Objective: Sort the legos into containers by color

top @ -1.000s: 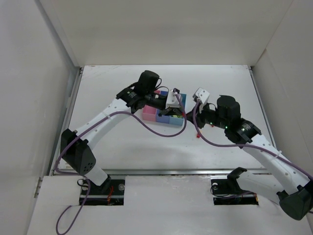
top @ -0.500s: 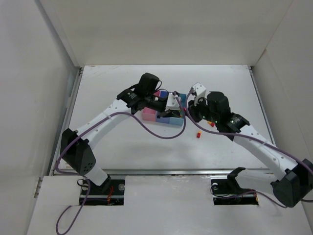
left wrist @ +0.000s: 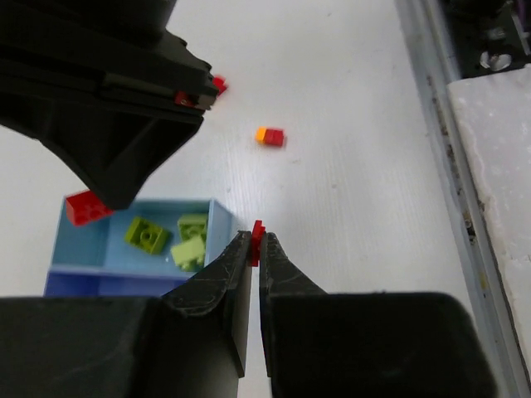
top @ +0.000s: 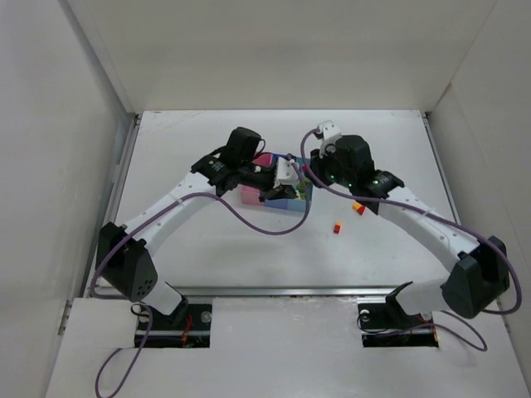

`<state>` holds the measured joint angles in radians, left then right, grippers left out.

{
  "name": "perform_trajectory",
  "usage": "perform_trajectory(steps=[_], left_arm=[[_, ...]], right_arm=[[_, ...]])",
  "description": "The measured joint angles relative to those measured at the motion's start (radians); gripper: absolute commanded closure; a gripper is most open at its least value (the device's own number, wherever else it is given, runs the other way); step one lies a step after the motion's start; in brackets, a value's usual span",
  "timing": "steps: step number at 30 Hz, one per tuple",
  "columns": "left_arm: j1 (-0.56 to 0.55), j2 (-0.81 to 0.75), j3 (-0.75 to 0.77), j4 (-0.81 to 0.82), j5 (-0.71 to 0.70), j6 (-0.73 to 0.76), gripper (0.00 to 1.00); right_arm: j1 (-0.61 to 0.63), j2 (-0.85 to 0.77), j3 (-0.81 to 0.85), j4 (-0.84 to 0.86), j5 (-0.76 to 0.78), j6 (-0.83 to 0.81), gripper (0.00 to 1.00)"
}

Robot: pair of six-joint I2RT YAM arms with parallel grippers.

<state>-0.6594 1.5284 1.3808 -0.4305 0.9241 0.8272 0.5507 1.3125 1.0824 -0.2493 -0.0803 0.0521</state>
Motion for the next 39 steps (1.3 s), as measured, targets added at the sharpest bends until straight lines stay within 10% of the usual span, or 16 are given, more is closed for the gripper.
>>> perform_trajectory(steps=[10,15,20,39], left_arm=[[0.071,-0.140,-0.207,0.264,-0.389,-0.216,1.00],[0.072,-0.155,-0.270,0.365,-0.532,-0.267,1.00],[0.072,-0.156,-0.309,0.412,-0.578,-0.287,1.00],[0.080,0.063,-0.314,0.639,-0.555,-0.344,1.00]], right_arm=[[-0.007,0.464,0.311,0.010,-0.043,0.147,0.97],[-0.006,0.610,0.428,-0.047,-0.044,0.165,0.80],[-0.006,0.640,0.472,-0.082,-0.034,0.150,0.51],[-0.198,0.553,0.535,-0.202,0.028,0.196,0.47]])
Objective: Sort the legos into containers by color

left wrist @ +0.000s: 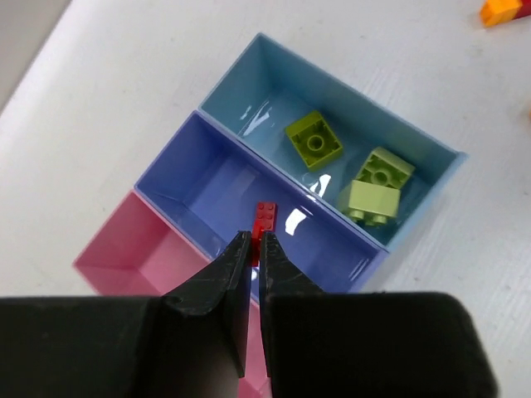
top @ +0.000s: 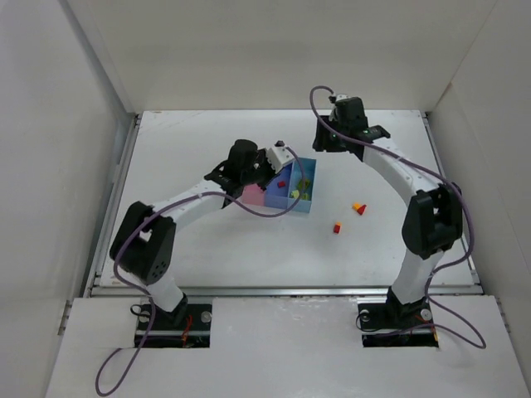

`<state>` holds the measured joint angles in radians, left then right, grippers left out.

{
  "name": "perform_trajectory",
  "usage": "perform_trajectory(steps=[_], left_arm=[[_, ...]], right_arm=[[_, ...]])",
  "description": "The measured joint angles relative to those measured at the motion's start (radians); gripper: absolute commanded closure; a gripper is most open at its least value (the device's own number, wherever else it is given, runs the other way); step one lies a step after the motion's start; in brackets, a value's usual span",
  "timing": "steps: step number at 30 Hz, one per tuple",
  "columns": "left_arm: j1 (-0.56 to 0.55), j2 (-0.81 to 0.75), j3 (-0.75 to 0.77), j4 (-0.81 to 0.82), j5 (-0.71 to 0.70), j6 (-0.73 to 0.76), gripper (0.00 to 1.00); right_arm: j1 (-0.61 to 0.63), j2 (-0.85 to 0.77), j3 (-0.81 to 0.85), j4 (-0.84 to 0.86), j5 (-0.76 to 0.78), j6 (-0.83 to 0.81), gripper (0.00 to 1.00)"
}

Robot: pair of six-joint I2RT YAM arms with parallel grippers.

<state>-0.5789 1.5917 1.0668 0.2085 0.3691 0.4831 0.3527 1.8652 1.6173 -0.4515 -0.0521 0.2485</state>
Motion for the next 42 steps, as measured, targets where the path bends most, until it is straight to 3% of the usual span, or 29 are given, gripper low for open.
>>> perform_trajectory(steps=[4,10,13,14,15,16,19,22,26,30,37,42], left_arm=[[-0.011,0.129,0.059,0.012,-0.065,-0.033,1.00],[-0.031,0.207,0.066,0.031,-0.142,-0.066,0.96],[-0.032,0.219,0.068,0.043,-0.141,-0.074,0.86],[-0.032,0.221,0.068,0.050,-0.142,-0.079,0.80],[-0.032,0.223,0.068,0.057,-0.142,-0.087,0.65],[-0.032,0.224,0.068,0.064,-0.145,-0.097,0.57],[-0.032,0.226,0.068,0.072,-0.164,-0.137,0.45],[-0.029,0.226,0.066,0.073,-0.179,-0.174,0.44],[-0.028,0.226,0.065,0.071,-0.191,-0.201,0.42],[-0.026,0.226,0.070,0.050,-0.198,-0.224,0.41],[-0.026,0.225,0.173,-0.045,-0.201,-0.284,0.41],[-0.026,0.224,0.184,-0.071,-0.201,-0.302,0.41]], right_arm=[[0.003,-0.076,-0.050,0.002,0.046,0.010,0.47],[0.046,-0.060,-0.132,0.000,0.043,0.019,0.47],[0.047,-0.027,-0.142,-0.009,0.041,0.021,0.47],[0.047,-0.017,-0.142,-0.008,0.041,0.021,0.47],[0.047,-0.006,-0.142,-0.009,0.042,0.021,0.47],[0.046,0.002,-0.142,-0.011,0.042,0.021,0.47],[0.046,0.021,-0.142,-0.012,0.046,0.021,0.51],[0.046,0.041,-0.139,-0.010,0.045,0.021,0.58],[0.046,0.080,-0.134,-0.010,0.046,0.019,0.78],[0.046,0.097,-0.117,-0.011,0.065,0.011,0.90],[0.046,0.164,-0.020,-0.029,0.114,-0.069,1.00],[0.046,0.204,0.034,-0.040,0.148,-0.039,1.00]])
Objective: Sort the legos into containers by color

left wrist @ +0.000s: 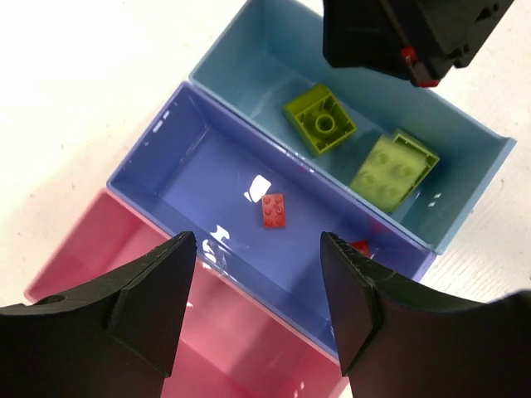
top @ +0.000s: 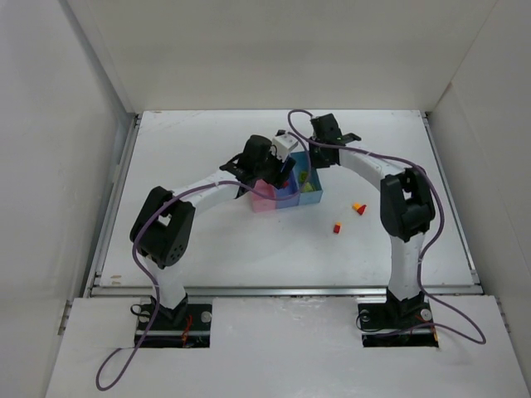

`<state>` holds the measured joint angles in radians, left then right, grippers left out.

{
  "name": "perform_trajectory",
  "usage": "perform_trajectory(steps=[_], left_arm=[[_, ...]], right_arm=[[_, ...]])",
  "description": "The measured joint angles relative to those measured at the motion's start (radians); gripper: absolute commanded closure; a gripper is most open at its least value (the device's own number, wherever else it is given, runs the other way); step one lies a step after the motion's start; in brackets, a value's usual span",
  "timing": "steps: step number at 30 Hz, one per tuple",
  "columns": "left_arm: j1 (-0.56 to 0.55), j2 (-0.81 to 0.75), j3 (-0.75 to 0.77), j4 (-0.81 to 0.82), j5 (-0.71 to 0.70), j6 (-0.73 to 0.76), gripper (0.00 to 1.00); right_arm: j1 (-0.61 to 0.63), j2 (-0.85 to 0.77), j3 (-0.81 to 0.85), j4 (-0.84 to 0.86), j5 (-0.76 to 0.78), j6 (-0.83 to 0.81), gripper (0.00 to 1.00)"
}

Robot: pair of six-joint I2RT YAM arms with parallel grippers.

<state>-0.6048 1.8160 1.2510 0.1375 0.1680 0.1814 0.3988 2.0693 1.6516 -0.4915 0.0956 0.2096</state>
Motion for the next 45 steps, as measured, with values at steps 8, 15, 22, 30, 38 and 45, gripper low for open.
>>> perform_trajectory(steps=[8,15,22,30,38,45], left_arm=[[0.000,0.000,0.000,-0.023,0.000,-0.007,0.41],[0.000,-0.004,0.000,-0.027,0.000,-0.006,0.41],[0.000,-0.044,-0.001,-0.031,0.000,-0.005,0.41],[0.000,-0.067,-0.002,-0.023,0.003,0.021,0.33],[0.000,-0.093,-0.031,-0.006,-0.002,0.030,0.17],[0.000,-0.137,-0.049,0.007,-0.019,0.019,0.14]], right_arm=[[0.001,-0.031,-0.050,0.009,0.041,0.079,1.00],[0.007,-0.040,-0.064,0.013,0.065,0.128,1.00],[0.008,-0.068,-0.114,0.047,0.065,0.196,0.90],[0.008,-0.090,-0.113,0.024,0.082,0.176,0.33],[0.008,-0.419,-0.222,0.008,0.185,0.171,0.24],[0.008,-0.636,-0.507,-0.001,0.179,0.196,0.27]])
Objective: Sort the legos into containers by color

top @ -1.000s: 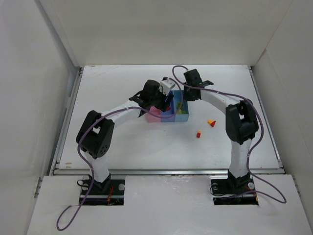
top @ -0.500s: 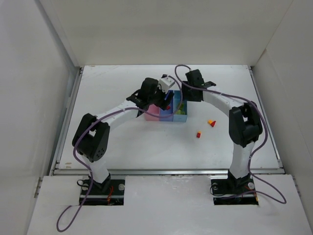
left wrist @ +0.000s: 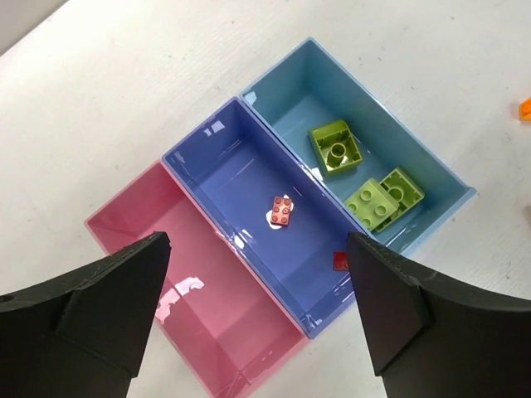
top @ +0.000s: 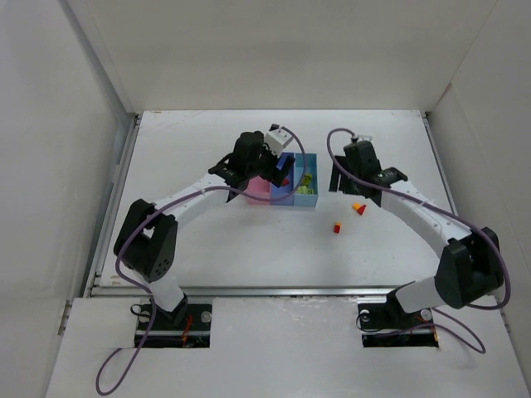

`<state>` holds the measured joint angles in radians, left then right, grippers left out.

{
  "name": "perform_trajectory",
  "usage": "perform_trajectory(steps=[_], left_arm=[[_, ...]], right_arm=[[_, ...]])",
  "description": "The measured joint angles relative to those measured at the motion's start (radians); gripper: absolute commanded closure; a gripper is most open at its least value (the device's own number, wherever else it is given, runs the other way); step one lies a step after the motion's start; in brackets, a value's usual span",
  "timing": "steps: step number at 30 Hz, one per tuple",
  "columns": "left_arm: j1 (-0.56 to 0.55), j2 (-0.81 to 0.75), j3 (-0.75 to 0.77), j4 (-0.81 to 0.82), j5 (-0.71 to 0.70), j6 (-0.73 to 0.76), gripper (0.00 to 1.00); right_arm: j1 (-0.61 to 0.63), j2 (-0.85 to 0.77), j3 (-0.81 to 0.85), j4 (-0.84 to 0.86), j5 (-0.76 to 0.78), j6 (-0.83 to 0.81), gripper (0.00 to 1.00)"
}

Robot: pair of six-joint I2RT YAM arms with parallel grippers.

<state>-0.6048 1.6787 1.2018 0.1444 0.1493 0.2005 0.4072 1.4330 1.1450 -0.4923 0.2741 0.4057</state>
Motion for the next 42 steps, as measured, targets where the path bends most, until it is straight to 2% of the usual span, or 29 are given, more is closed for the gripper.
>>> perform_trajectory(steps=[4,9,15,19,24,35,42], left_arm=[[0.000,-0.034,-0.036,0.023,-0.004,-0.001,0.10],[0.000,-0.067,-0.091,0.045,-0.020,-0.001,0.10],[0.000,-0.105,-0.151,0.062,-0.030,0.000,0.09],[0.000,-0.129,-0.168,0.072,-0.031,0.000,0.09],[0.000,-0.141,-0.173,0.085,-0.031,0.000,0.09],[0.000,-0.141,-0.173,0.092,-0.030,0.000,0.09],[0.000,-0.141,-0.173,0.091,-0.031,0.001,0.09]], right_arm=[[0.000,-0.011,-0.180,-0.023,-0.078,0.019,0.38],[0.000,0.034,-0.235,-0.025,-0.141,0.045,0.47],[0.035,0.076,-0.261,0.007,-0.179,0.058,0.48],[0.052,0.099,-0.259,0.016,-0.180,0.074,0.42],[0.054,0.090,-0.270,0.029,-0.180,0.092,0.40],[0.098,0.107,-0.278,-0.018,-0.118,0.109,0.40],[0.097,0.097,-0.278,-0.020,-0.095,0.098,0.52]])
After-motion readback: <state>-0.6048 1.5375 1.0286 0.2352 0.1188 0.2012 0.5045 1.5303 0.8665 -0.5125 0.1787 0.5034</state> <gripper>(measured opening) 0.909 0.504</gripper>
